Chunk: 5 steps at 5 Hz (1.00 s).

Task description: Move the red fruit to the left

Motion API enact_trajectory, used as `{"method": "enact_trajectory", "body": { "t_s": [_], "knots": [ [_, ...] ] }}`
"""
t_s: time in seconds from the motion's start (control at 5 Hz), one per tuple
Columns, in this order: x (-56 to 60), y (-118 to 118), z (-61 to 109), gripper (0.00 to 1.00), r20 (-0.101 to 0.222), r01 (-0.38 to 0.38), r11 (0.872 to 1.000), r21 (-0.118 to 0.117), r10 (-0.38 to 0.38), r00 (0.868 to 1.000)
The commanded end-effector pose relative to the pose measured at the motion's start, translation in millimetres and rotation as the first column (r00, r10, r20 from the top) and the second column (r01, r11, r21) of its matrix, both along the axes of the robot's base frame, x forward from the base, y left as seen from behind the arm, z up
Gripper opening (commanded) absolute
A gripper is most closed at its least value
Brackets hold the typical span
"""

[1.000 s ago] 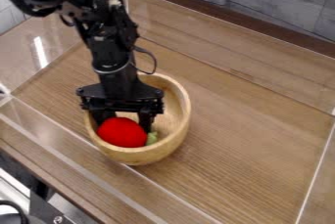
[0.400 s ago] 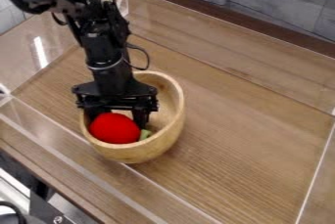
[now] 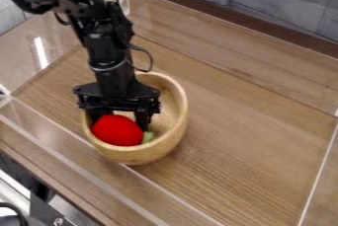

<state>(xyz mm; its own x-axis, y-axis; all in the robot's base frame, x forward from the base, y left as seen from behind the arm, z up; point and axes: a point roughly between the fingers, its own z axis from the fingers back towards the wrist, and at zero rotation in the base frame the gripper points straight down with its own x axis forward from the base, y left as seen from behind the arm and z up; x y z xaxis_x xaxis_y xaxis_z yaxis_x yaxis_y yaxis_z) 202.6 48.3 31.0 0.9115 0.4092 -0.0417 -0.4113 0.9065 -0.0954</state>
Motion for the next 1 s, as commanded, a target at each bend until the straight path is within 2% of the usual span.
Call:
{"method": "enact_trajectory", "body": {
  "t_s": [0.0,0.4,0.8],
  "knots": [
    [4.0,-4,9.2,0.0,0.036,-0.01,1.0,0.009,0.01,0.999],
    [-1.8,-15,8.8,0.0,0.035,-0.021,1.0,0.004,0.021,0.999],
    [-12.1,-17,13.6,0.0,0.037,0.04,0.999,-0.005,-0.04,0.999]
  ]
}}
